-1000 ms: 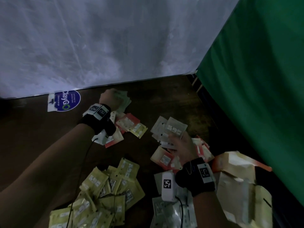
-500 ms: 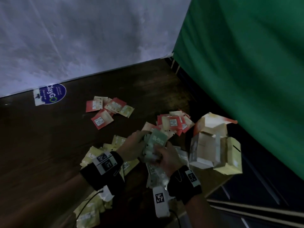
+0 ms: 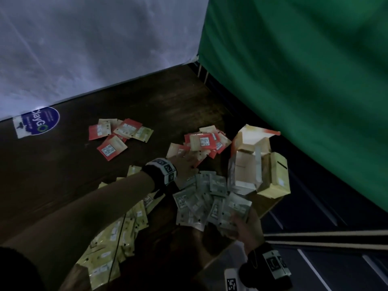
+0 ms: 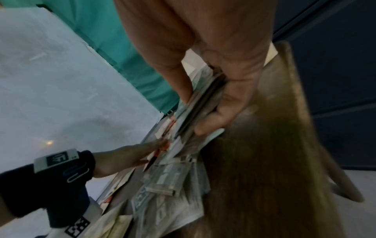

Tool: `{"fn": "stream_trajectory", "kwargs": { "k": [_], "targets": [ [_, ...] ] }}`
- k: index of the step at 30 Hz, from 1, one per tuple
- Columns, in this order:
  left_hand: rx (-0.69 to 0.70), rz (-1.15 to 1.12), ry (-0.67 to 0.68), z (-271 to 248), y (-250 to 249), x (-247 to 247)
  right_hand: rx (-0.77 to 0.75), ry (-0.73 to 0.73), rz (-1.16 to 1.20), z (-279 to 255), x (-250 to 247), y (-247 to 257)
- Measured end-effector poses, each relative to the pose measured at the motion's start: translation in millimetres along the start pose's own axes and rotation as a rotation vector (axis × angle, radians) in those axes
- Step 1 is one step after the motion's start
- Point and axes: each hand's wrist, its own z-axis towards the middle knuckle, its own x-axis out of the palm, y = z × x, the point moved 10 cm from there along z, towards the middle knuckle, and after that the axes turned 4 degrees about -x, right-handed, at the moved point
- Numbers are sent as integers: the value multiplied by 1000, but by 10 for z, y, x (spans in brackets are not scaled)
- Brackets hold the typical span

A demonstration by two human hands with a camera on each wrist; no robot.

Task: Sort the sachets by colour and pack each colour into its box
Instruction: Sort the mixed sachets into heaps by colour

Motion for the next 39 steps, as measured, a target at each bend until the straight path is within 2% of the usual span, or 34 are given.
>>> {"fn": "stream_trajectory", "kwargs": {
  "k": [3,6,9,12,13,14,16,19,23,25,27,29,33,36,39],
  "targets": [
    [-83,20,-74,114,-5,-194,96,40,33,-13,48,-163],
    [-136,10,-121,12,-42,-375,75,73,-100,53,167,-145],
    [-88,30,-122,-276,-177,-371,-57,97,-311,122,331,-13],
    [54,64,-54,-550,-386,-51,-187,147,-446,133,600,135],
    [78,92,9,-644,-418,110,-205,174,-500,130,698,146],
    [79,110,51,-687,-383,265,-216,200,-553,131,789,140],
    [40,-24,104,-787,-320,439,-250,202,-692,153,912,118],
    [83,-35,34,-926,-387,458,-279,142,-892,108,888,198],
    [65,-73,9,-885,-239,475,-218,88,-841,115,664,181],
    [30,-140,-19,-921,-148,266,-210,94,-784,95,630,171],
    [6,-181,-181,-986,-6,-152,-224,90,-770,81,621,167],
    [-63,-222,-347,-1051,310,-578,-305,57,-794,4,628,292],
    [-354,-313,-558,-1150,1324,-1037,-588,14,-766,-281,820,731],
    [-526,-420,-587,-1246,1857,-1078,-638,155,-602,-386,1204,940],
    [-624,-444,-551,-1253,2158,-1050,-614,351,-591,-320,1782,1151]
  ]
}}
